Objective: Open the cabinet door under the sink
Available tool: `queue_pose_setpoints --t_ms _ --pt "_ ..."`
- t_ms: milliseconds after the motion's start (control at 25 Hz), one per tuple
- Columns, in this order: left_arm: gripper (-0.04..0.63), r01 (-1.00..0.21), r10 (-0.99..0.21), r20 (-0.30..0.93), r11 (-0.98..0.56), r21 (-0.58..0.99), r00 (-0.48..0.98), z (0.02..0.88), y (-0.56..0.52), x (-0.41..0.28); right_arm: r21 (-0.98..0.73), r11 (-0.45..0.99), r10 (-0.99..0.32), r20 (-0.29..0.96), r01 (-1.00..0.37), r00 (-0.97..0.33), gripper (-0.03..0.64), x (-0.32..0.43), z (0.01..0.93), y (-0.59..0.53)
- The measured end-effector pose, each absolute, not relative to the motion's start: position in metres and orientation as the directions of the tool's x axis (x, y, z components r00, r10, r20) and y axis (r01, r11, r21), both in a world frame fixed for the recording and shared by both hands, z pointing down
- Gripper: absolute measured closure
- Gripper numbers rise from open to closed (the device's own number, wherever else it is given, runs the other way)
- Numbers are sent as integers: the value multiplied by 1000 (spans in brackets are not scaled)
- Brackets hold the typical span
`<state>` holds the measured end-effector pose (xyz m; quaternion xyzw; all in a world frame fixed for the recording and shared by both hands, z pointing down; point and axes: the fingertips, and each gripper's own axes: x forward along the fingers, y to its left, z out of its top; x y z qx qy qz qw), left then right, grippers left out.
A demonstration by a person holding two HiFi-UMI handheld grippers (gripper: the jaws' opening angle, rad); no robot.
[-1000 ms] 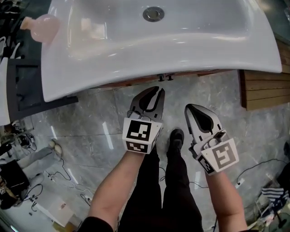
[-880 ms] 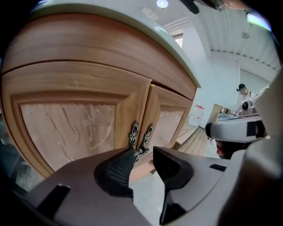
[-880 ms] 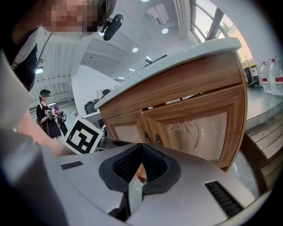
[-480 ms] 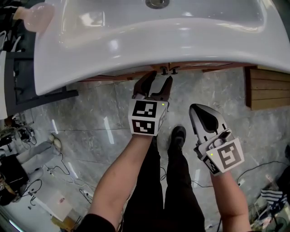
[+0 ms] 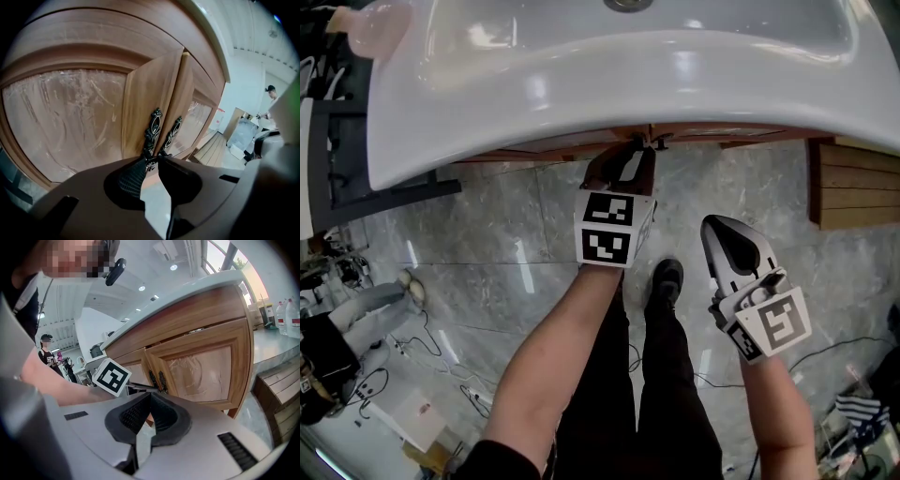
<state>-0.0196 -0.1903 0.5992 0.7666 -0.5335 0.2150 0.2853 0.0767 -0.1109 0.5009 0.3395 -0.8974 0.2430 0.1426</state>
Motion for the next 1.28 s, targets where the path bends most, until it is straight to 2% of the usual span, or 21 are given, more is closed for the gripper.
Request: queue_pose_setpoints --t_ms 240,520,1040,1280 --pt "505 -953 -688 662 -253 165 297 602 -193 -19 -349 646 -539 421 -679 -729 604 76 503 -112" --pt "506 -942 -642 693 -277 188 327 605 -192 -15 -345 650 -535 425 -677 -731 604 72 502 -111" --pt "512 -923 -653 661 -338 181 369 598 -178 -16 -356 668 -491 449 -653 -746 603 76 510 -114" --pt "512 -893 -631 647 -402 200 429 597 -161 -14 -333 720 -452 441 -609 -776 603 50 502 -120"
